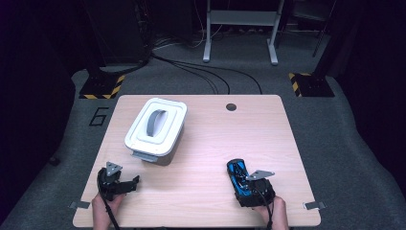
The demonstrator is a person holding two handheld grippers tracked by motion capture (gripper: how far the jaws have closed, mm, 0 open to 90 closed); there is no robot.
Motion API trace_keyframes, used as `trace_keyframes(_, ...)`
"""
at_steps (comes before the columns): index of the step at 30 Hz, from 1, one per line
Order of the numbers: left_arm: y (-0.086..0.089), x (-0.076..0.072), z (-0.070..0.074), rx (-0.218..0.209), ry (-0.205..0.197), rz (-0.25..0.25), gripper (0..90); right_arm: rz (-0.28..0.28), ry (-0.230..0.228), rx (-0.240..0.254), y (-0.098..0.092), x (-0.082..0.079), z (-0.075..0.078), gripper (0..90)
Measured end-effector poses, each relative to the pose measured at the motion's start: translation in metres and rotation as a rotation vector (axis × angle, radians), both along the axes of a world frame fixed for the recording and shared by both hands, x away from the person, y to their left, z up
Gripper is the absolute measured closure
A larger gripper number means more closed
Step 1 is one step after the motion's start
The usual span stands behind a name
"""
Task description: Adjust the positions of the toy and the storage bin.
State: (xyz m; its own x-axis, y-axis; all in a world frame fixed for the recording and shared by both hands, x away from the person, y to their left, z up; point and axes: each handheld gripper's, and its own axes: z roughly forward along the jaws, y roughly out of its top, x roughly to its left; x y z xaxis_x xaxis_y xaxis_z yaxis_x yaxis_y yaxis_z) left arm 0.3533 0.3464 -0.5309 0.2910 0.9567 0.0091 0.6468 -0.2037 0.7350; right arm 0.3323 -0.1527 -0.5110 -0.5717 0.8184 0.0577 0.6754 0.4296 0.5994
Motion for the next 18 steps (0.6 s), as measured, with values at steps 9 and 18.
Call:
trace_keyframes(9, 0.0, 0.0, 0.0, -0.002, 0.003, 0.0, 8.9, 0.015, 0.024, 0.028, -0.019, 0.005, 0.002, 17.1)
trace_keyframes(18, 0.0, 0.0, -0.001, -0.005, -0.005, 0.003, 8.9, -0.094, -0.01, 0.105, 0.002, 0.031, 0.023, 0.0)
